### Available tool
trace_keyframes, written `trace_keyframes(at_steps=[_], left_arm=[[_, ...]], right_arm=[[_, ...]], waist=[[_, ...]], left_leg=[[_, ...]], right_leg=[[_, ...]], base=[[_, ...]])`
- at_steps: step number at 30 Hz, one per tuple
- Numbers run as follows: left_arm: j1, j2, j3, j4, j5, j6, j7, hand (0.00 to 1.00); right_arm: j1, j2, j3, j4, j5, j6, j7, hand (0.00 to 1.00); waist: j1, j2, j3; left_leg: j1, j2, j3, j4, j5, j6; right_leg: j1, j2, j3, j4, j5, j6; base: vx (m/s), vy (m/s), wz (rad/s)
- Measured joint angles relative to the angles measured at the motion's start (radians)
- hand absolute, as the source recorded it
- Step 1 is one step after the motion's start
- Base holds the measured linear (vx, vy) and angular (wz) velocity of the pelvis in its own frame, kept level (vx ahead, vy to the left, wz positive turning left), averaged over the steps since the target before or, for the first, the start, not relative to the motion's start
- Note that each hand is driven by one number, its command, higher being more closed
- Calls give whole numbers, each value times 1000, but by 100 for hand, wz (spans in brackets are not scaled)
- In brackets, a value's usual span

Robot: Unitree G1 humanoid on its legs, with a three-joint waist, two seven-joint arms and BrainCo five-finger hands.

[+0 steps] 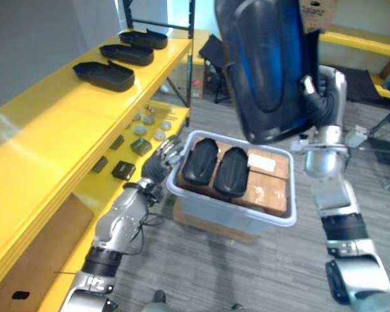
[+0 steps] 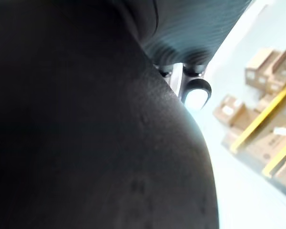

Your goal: Walk over and take plastic housings, then place them on the shelf

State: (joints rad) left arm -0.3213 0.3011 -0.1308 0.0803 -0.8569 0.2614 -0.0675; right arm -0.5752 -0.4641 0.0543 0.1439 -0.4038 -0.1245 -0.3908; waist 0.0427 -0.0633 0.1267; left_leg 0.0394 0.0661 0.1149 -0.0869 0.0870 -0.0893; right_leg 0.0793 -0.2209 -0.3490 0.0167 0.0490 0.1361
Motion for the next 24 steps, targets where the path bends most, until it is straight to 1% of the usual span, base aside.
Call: trace_keyframes(at_steps=[1,2,4,6,8,10,12,14,16,20,24], left_arm=[[2,-6,-3,12,1,0,2,0],[2,-9,-5,15,4,-2,4,0],[9,-19,-12,19,11,-23,7,0],[14,-35,-13,19,34,-39,18,0],[15,-36,-34,20,51,-44,25,0],[22,-37,-51,20,57,-44,24,0],[31,-37,-51,20,79,-44,25,0],[41,-37,-51,20,82,-45,24,0],[42,-36,-54,20,82,-45,24,0],[45,-40,-81,19,84,-71,21,0],[45,-56,-89,19,88,-72,20,0]], right_arm=[[0,0,11,17,-7,-6,3,100],[0,0,15,26,-7,-7,3,100],[3,0,20,42,-11,-13,4,100],[9,0,20,49,-13,-21,4,100],[14,0,31,67,-14,-28,9,100],[30,2,61,75,-32,-28,29,100],[50,16,90,77,-55,-33,45,100],[67,43,118,105,-83,-49,56,100],[72,49,135,117,-84,-49,66,100],[83,66,154,145,-102,-55,69,100],[88,71,178,152,-122,-57,81,100]], waist=[[-2,10,-6],[-2,13,-8],[-2,26,-17],[-1,27,-19],[-1,22,-23],[0,7,-39],[0,-7,-49],[-1,-19,-57],[1,-19,-57],[1,-19,-57],[0,-19,-57]], left_leg=[[-1,9,-4,0,9,-4],[-1,12,-4,-1,11,-7],[-6,26,-12,-1,21,-14],[-6,31,-17,-2,24,-17],[-6,32,-21,-2,26,-18],[-7,29,-21,-1,27,-16],[-8,29,-22,-1,27,-16],[-8,28,-23,-1,27,-16],[-8,27,-24,-1,28,-16],[-7,27,-24,-1,31,-14],[-7,27,-24,-2,31,-14]], right_leg=[[-1,9,-3,1,-2,-3],[-1,13,-3,1,-4,-5],[-3,27,-7,1,-6,-8],[1,33,-11,-1,-5,-9],[8,35,-16,-12,0,-9],[12,35,-16,-25,8,-8],[12,35,-14,-29,13,-9],[13,34,-14,-28,13,-9],[13,34,-14,-28,14,-10],[14,34,-14,-28,16,-11],[13,34,-12,-28,16,-11]], base=[[-108,-58,5],[-89,-58,4],[-75,-66,2],[-52,-47,5],[-32,-22,5],[0,0,0],[0,0,0],[0,0,0],[0,0,0],[-38,-5,1],[-39,-7,-1]])
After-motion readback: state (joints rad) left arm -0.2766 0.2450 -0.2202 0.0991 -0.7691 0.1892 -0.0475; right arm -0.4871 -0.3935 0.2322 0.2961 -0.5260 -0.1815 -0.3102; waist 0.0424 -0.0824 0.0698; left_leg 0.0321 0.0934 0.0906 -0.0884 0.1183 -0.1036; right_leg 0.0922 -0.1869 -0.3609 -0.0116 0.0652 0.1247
